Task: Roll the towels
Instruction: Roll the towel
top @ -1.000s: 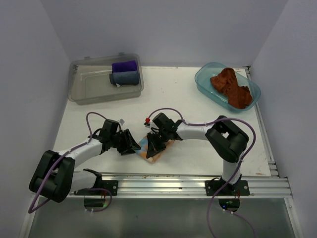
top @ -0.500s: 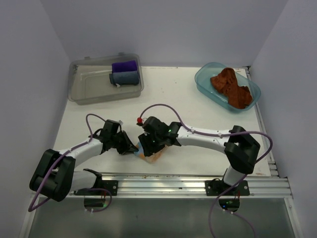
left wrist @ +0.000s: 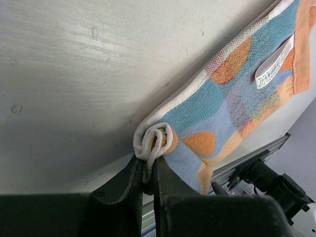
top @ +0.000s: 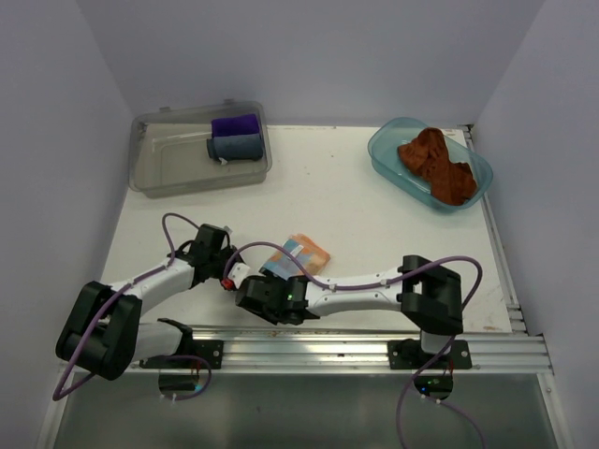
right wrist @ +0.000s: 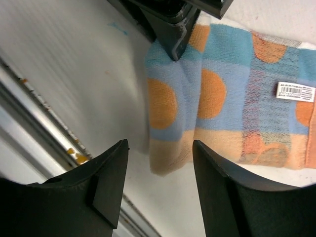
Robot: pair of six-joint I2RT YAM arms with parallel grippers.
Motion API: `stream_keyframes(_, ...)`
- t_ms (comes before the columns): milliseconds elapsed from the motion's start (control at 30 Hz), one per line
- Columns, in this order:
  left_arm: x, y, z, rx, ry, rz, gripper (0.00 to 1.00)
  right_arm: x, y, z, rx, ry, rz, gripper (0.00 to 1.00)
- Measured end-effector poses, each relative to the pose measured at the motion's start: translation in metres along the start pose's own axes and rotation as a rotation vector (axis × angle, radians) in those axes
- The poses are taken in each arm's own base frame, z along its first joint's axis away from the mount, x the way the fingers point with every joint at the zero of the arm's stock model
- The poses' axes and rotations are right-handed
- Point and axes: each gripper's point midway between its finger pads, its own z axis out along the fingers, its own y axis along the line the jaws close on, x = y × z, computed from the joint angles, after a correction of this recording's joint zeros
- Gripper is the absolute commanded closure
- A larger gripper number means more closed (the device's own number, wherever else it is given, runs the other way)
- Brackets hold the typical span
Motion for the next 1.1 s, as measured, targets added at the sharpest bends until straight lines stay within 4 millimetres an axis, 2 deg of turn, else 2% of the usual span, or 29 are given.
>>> stream_keyframes(133,0.0,0.0,0.0,-0.001,0.0,0.0,1.0,0.004,-0.009,0.012,0.066,0.0,-0.048,0.43)
stream_keyframes(300,0.0,-0.001,-0.001,-0.004,0.001,-0.001,0.99,0.003,-0.011,0.022,0.096,-0.016,-0.071,0.53)
stream_keyframes(500,-0.001,0.0,-0.001,-0.01,-0.003,-0.002,0.96,0.007,-0.006,0.037,0.102,-0.013,-0.08,0.76)
stream_keyframes(567,-0.001,0.0,-0.001,-0.012,-0.002,-0.003,0.93,0.007,-0.005,0.038,0.101,-0.015,-0.077,0.89)
stream_keyframes(633,-0.002,0.0,-0.001,-0.014,-0.004,-0.003,0.83,0.006,-0.004,0.039,0.098,-0.02,-0.066,1.0)
stream_keyframes(767,-0.002,-0.002,-0.005,-0.017,-0.008,0.001,0.61,0.006,-0.004,0.039,0.06,-0.022,-0.03,1.0)
stream_keyframes(800,-0.003,-0.004,-0.007,-0.015,-0.012,0.003,0.5,0.006,-0.004,0.039,0.043,-0.024,-0.013,1.0)
stream_keyframes(833,-0.004,-0.005,-0.01,-0.011,-0.018,0.008,0.45,0.006,-0.005,0.038,0.023,-0.026,0.01,1.0)
stream_keyframes(867,-0.005,-0.008,-0.013,-0.004,-0.027,0.013,0.43,0.006,-0.006,0.038,-0.003,-0.026,0.037,1.0)
stream_keyframes(967,-0.01,-0.017,-0.023,0.017,-0.063,0.033,0.29,0.003,-0.01,0.038,-0.101,-0.033,0.152,1.0)
stream_keyframes(1100,-0.012,-0.023,-0.03,0.032,-0.085,0.042,0.24,-0.002,-0.02,0.035,-0.238,-0.043,0.317,1.0)
